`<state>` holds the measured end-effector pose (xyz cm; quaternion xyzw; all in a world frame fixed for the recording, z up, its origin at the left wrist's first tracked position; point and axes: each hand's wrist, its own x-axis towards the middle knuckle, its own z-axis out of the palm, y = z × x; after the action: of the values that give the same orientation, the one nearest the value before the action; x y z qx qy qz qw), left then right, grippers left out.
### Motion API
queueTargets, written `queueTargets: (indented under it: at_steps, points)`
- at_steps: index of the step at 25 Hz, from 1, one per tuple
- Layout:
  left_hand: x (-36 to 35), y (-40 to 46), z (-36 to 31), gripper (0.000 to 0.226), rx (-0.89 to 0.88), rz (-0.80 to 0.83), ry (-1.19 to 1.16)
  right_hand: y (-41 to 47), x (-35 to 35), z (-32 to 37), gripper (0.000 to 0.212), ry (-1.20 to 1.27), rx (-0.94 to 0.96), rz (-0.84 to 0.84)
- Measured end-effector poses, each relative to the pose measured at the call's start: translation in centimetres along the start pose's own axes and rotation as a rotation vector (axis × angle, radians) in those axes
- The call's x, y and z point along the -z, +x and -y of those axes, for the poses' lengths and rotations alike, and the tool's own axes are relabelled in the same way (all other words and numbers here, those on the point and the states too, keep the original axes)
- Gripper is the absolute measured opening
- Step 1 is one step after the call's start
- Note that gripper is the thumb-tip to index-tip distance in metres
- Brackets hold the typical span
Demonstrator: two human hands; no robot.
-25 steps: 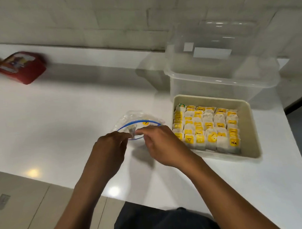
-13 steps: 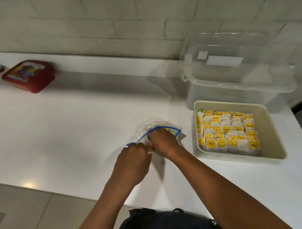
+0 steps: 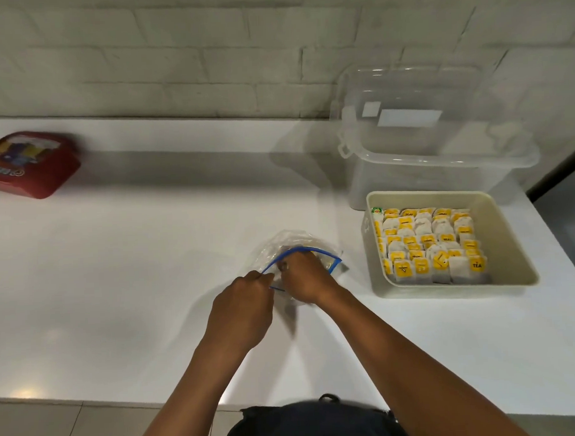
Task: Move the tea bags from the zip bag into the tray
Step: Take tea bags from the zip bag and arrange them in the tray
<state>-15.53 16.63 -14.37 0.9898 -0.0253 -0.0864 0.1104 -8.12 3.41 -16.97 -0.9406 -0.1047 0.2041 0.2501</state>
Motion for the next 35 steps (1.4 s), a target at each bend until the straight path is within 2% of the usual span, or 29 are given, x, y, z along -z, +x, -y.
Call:
queueTargets:
  at_steps: [1,5,9,14,16,19,23,25,26,28,32,35]
  points:
    - [-0.1,0.1,0.0,0.033,-0.009,0.017,0.007,0.0,-0.1,0.0,0.013,-0.002,0.005,0.007]
    - [-1.0,0.3,0.4,0.035,-0.04,0.12,0.022,0.3,-0.9,-0.2,0.023,-0.022,-0.023,0.035]
    - [-1.7,0.4,0.8,0.038,-0.034,0.154,-0.001,0.7,-1.3,0.1,0.021,-0.118,0.034,0.001]
    - [-1.1,0.8,0.6,0.036,-0.027,0.106,0.047,0.9,-1.7,0.6,0.015,-0.204,0.024,-0.096]
    - [-0.8,1.1,0.6,0.036,-0.01,0.075,0.066,0.8,-1.2,0.6,0.014,-0.093,-0.011,-0.082]
    - [-0.8,1.1,0.2,0.038,-0.005,0.137,0.065,0.3,0.6,0.5,0.016,0.122,-0.018,-0.002]
    - [-0.8,1.1,-0.4,0.041,0.003,0.157,0.099,0.0,2.3,0.0,0.02,0.214,0.018,0.086]
    - [-0.5,1.4,-0.5,0.041,-0.002,0.134,0.105,0.1,2.7,-0.3,0.012,0.305,-0.005,0.122]
    - [-0.4,1.4,-0.4,0.04,-0.007,0.125,0.108,0.1,2.7,-0.4,0.018,0.326,-0.026,0.143]
    - [-0.4,1.4,-0.3,0.037,-0.008,0.128,0.101,0.6,2.0,-0.5,0.032,0.288,-0.058,0.157]
    - [-0.7,1.3,-0.4,0.033,0.005,0.131,-0.03,1.0,0.2,0.1,0.025,-0.018,-0.04,0.084]
    - [-1.1,1.6,-0.2,0.033,0.022,0.152,-0.088,0.7,-0.1,0.5,0.028,-0.09,-0.053,0.074]
